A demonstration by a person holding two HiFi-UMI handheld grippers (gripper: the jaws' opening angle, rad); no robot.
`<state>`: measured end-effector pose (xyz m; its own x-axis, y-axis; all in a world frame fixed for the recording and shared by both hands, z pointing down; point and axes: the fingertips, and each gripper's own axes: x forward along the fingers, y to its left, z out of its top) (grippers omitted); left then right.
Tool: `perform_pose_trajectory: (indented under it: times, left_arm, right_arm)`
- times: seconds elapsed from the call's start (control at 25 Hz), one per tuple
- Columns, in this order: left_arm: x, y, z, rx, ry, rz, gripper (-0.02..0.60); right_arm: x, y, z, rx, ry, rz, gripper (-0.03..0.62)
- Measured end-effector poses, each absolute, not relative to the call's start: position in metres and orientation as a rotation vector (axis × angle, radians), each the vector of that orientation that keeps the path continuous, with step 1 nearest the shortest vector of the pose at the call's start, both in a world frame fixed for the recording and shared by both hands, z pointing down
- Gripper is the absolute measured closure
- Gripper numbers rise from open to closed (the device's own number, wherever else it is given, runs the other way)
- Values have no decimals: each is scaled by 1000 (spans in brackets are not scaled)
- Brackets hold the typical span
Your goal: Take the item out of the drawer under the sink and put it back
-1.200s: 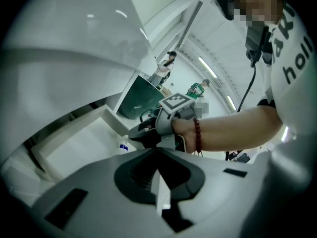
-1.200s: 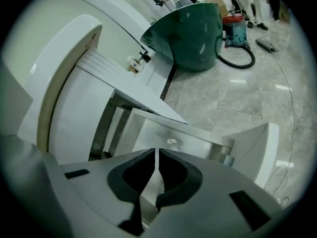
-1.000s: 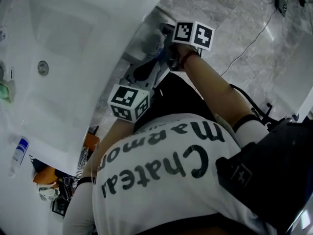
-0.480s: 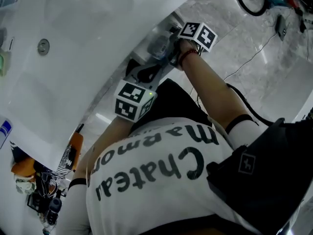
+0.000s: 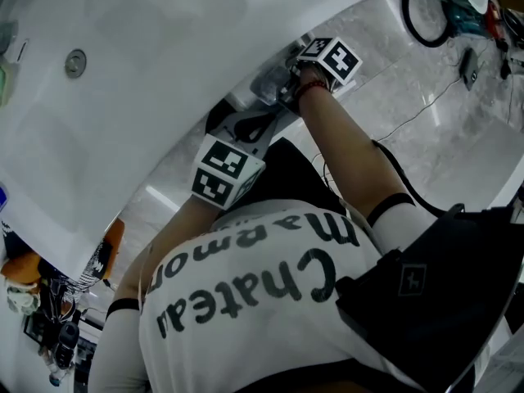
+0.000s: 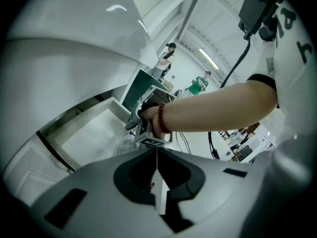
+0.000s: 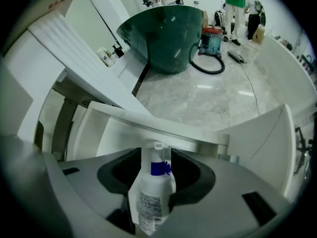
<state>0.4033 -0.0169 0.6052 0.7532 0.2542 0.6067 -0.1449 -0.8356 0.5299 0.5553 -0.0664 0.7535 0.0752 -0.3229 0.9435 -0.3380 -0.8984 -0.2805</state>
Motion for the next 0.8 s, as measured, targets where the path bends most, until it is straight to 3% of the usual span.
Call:
perform_pose_trajectory:
  times: [0.2,0.8]
  left_arm:
    - [406,-16,604,2392,81,933,576]
    - [403,-24,613,2387,19,925,577]
  right_arm:
    - [557,-61,761,2281,-551,2058,375]
    - [549,-58,781,2394,-434,2159,396]
